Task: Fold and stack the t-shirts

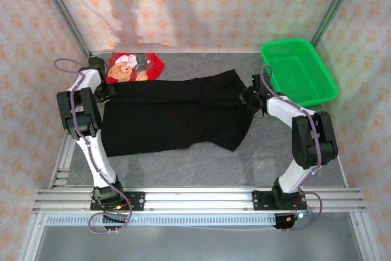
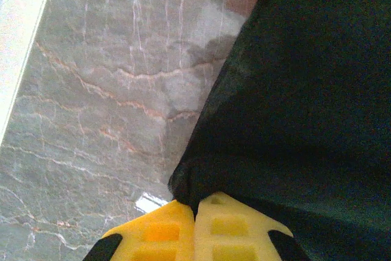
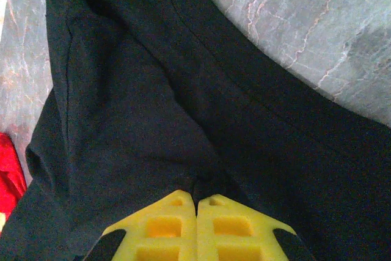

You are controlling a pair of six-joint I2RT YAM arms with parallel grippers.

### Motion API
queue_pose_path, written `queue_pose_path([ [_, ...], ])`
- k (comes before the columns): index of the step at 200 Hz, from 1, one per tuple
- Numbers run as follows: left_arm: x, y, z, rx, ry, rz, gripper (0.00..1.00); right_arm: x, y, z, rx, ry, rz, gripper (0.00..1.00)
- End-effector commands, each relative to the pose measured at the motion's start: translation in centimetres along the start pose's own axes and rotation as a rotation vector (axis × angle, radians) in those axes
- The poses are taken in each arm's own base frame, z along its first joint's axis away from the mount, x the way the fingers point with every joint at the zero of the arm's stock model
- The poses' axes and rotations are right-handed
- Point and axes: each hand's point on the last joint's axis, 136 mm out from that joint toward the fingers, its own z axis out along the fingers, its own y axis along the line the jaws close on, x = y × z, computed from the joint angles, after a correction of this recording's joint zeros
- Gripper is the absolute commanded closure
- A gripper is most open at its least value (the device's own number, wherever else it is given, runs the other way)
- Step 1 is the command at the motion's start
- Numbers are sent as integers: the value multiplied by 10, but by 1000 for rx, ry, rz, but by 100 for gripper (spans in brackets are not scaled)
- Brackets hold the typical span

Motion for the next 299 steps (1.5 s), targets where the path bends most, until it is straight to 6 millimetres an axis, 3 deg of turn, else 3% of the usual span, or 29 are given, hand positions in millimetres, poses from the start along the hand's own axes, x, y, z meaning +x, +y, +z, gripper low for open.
queue_pose_path([
  [1,-8,19,4,-80,0,-39,100,0,-13,-4,39,-17,16,100],
  [40,-9,22,7,-98,9,-47,100,7,-19,0,51,-2,21,100],
  [71,-14,23,-6,-93,-3,-86,74,14,-20,3,58,20,32,98],
  [105,-28,30,-55,-73,-98,-182,51,26,-22,-3,61,56,62,64],
  [117,-31,32,-76,-56,-132,-217,47,29,-27,-8,84,71,74,50],
  [139,-32,25,-113,9,-191,-248,44,27,-20,-27,67,53,52,39],
  [166,-27,-1,-159,109,-274,-214,39,7,-1,-47,71,-14,-101,29],
  [189,-14,-44,-176,261,-292,-169,36,4,13,-34,90,51,-205,28],
  [211,6,-86,-170,396,-245,-118,37,5,19,-12,83,99,-218,27],
  [235,29,-115,-140,480,-157,-112,41,11,10,13,92,134,-170,27],
  [268,47,-116,-97,476,-124,-144,42,22,-6,26,68,133,-66,27],
  [299,75,-102,-60,385,-50,-171,42,33,-42,28,136,123,1,27],
])
